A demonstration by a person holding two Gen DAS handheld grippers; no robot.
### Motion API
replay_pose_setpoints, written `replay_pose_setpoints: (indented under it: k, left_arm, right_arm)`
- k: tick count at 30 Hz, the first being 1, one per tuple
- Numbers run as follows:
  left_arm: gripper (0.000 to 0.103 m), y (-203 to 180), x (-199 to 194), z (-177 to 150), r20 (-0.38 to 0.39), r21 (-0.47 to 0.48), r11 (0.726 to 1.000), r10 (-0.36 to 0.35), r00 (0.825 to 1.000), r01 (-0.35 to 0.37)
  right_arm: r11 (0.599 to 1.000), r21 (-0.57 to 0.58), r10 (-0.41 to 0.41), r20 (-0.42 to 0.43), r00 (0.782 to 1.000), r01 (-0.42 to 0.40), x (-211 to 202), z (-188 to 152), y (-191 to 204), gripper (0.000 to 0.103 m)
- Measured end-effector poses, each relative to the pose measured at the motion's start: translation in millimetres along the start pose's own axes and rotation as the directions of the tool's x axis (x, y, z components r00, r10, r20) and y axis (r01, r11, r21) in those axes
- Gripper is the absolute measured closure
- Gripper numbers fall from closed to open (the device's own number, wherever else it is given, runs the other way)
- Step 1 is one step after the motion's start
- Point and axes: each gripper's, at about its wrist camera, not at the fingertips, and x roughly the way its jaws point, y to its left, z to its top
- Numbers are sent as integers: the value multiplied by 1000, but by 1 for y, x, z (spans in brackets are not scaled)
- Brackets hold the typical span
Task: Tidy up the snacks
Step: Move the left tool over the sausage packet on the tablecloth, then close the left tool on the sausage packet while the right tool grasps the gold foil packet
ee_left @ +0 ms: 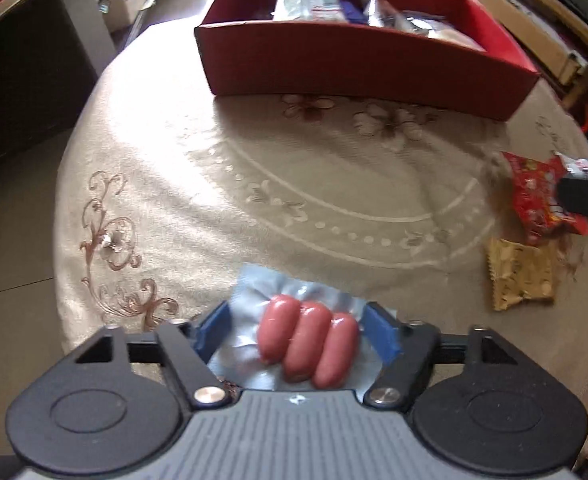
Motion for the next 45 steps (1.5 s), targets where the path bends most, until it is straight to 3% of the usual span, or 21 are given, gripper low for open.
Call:
replay_pose_setpoints:
  k: [2, 5, 9, 15, 18, 22, 30, 34, 39, 45]
  left_arm:
    - [52, 1, -6, -1, 11, 15, 1000, -17, 1000, 16]
    - [53, -3, -8, -2, 11, 84, 996, -31, 999, 30]
    - [31, -9, -8, -4, -15, 110, 991, -71, 997, 72]
    - [18, -18, -3, -6, -36, 194, 978, -67, 997, 73]
    - [18, -19, 5, -11, -23, 212, 977, -8, 1000, 12]
    - [41, -13, -6, -11, -7, 180, 983, -47, 999, 47]
    - [55, 9, -16, -5, 6, 74, 993, -98, 995, 97]
    - [69, 11, -28, -1, 29, 64, 987, -149, 988, 147]
    - [65, 5, -23, -2, 11, 108, 983, -153, 988, 151]
    - [53, 12, -20, 2, -14, 54, 981, -187, 982, 188]
  right_arm:
    - [1000, 4, -10, -17, 1000, 10, 3, -5, -3, 9]
    - [1000, 18, -13, -32, 999, 14, 4, -11, -5, 9]
    - [999, 39, -1, -25, 1000, 2, -2, -18, -6, 9]
    - [998, 61, 22, -25, 999, -21, -5, -24, -6, 9]
    - [998, 52, 20, -36, 999, -18, -2, -24, -5, 9]
    - [999, 42, 14, -35, 999, -13, -2, -26, -6, 9]
    - [998, 55, -31, -71, 997, 35, 6, -31, -18, 9]
    - [997, 75, -7, -101, 995, 15, 15, -33, -18, 9]
    - [998, 37, -38, -162, 986, 44, 40, -34, -3, 9]
    - [996, -30, -86, -166, 982, 82, 57, -34, 12, 7]
